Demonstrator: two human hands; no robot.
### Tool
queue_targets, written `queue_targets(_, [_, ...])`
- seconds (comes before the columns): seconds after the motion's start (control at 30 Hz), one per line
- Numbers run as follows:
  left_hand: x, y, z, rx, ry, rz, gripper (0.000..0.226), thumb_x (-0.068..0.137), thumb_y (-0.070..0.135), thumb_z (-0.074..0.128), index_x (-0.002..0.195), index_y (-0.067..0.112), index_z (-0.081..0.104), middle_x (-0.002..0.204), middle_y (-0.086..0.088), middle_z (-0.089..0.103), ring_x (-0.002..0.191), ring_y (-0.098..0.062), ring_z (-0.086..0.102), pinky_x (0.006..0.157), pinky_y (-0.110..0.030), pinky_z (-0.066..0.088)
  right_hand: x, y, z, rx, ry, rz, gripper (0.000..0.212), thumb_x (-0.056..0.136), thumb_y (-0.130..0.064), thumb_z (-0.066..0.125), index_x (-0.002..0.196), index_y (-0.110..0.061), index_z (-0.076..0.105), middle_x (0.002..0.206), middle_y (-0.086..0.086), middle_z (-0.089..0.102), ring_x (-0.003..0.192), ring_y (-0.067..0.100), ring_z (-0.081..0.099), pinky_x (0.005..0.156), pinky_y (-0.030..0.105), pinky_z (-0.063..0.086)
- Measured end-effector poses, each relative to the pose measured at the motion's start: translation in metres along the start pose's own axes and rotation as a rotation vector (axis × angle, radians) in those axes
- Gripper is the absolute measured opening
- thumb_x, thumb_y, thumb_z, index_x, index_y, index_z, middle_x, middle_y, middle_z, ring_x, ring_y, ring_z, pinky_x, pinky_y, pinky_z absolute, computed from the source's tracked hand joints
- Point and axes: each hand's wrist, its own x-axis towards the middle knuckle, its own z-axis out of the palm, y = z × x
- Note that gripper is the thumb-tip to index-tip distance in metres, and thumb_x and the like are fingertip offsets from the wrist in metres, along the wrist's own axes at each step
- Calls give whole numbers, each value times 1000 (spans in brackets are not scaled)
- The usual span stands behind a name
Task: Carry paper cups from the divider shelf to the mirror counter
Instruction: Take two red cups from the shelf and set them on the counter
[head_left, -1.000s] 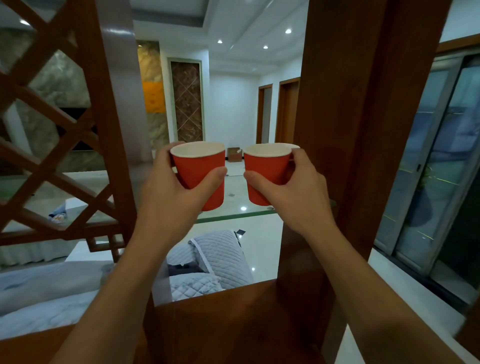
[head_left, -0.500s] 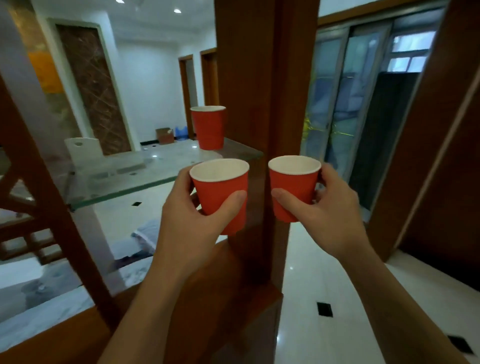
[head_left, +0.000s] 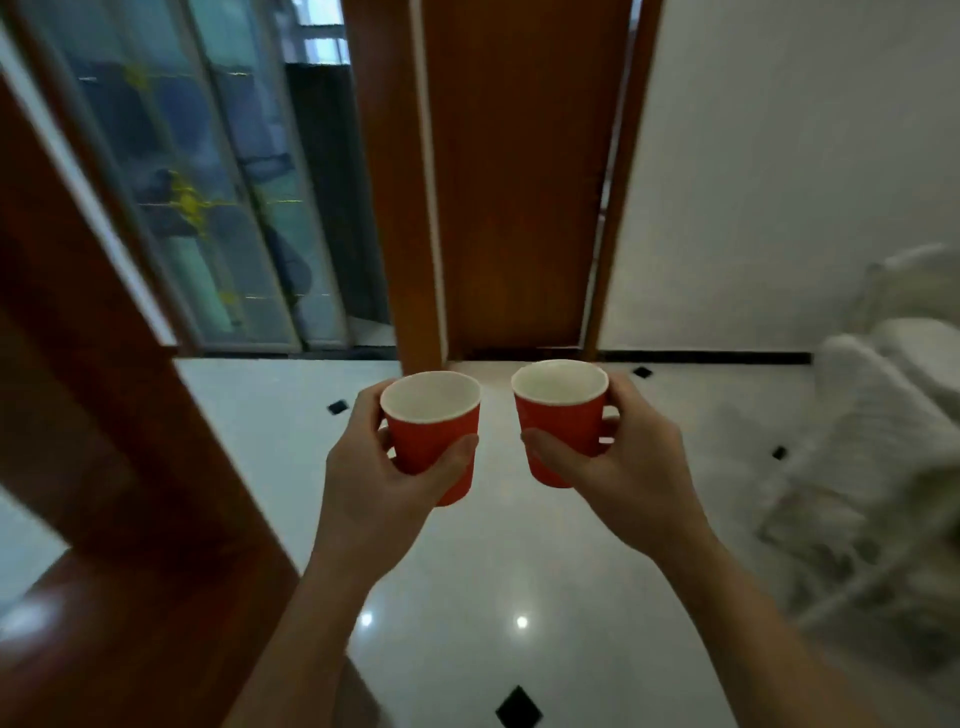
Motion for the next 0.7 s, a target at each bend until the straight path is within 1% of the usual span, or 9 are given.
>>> queue_targets(0.1, [1,10,63,-96,-176,44,77,56,56,70,124,39,39,111,34,47,98,4,55,68,0,46,-23,26,-57,-84,125,136,73,61,-62,72,124,-38,45,110,-21,54,94,3,56,62,6,48])
queue_targets(0.17, [-3,20,108,-165,-287,68,68,55,58,70,116,44,42,109,36,48,98,9,56,67,-1,46,-41,42,-96,-109,227,210,73,60,-64,76,122,-40,47,106,-24,56,92,0,58,57,11,51])
queue_targets(0.23, [-10,32,154,-225,-396,86,65,53,60,70,111,49,42,106,38,49,99,18,53,65,-1,45,-61,56,-135,-150,324,245,71,57,-67,73,119,-43,47,104,-26,57,91,-3,58,60,11,51])
queue_targets(0.3, [-21,45,200,-270,-507,96,66,52,62,70,111,49,43,103,41,53,101,20,52,65,-1,45,-82,71,-173,-189,433,290,64,56,-68,70,112,-49,46,102,-28,56,92,-9,57,61,7,48])
queue_targets(0.37, [-35,59,246,-320,-616,104,65,53,61,71,110,48,44,101,47,53,101,21,51,65,-2,45,-104,87,-210,-195,517,346,62,55,-65,72,110,-48,48,101,-26,59,91,-11,56,60,7,48])
queue_targets(0.4, [-44,68,268,-343,-669,103,65,53,60,72,110,48,45,102,46,53,101,20,52,66,-3,46,-115,94,-228,-206,552,378,64,56,-65,73,112,-46,49,103,-24,60,91,-9,57,61,8,48])
queue_targets(0.53, [-84,103,352,-416,-856,83,63,57,50,79,113,43,50,108,30,60,102,5,60,70,-14,53,-165,120,-301,-243,706,490,68,57,-63,76,117,-42,52,106,-22,62,91,-8,59,64,10,49])
queue_targets(0.63, [-120,128,410,-466,-979,78,63,58,44,81,113,36,52,108,26,62,101,-2,63,71,-19,55,-202,136,-347,-258,819,558,61,57,-59,77,111,-48,51,101,-24,64,89,-7,61,63,11,49])
queue_targets(0.7, [-146,142,444,-495,-1059,67,63,57,41,82,113,32,53,109,20,65,100,-4,64,71,-20,56,-231,142,-374,-273,897,597,55,57,-58,77,104,-55,49,98,-31,62,91,-8,60,63,9,48])
